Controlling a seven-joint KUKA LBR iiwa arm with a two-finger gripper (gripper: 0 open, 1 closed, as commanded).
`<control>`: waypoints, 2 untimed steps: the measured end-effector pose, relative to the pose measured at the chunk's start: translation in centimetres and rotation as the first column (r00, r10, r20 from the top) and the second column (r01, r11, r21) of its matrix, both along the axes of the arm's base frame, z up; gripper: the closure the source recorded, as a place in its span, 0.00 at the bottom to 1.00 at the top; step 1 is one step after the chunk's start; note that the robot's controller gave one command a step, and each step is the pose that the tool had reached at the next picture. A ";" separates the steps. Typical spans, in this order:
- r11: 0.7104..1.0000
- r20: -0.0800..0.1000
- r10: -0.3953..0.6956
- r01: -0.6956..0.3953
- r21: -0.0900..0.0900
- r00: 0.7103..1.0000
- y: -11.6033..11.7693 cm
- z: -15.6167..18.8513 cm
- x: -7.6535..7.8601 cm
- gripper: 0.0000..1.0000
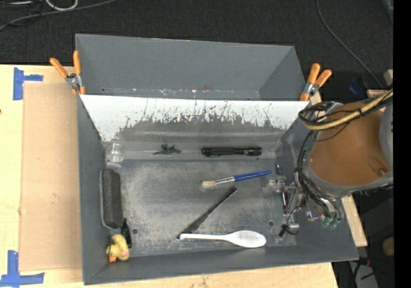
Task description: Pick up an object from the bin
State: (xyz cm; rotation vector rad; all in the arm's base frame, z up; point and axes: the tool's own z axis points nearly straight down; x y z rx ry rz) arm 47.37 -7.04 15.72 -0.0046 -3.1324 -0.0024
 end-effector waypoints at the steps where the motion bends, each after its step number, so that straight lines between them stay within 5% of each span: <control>1: 1.000 0.007 0.005 -0.005 -0.001 1.000 0.1 0.3 0.2 0.00; 2: 0.987 0.007 0.163 -0.163 0.000 0.987 5.3 -5.8 1.0 0.00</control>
Offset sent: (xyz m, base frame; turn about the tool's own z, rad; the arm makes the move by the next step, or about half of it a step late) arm 0.0139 0.0777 -0.0872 -0.2453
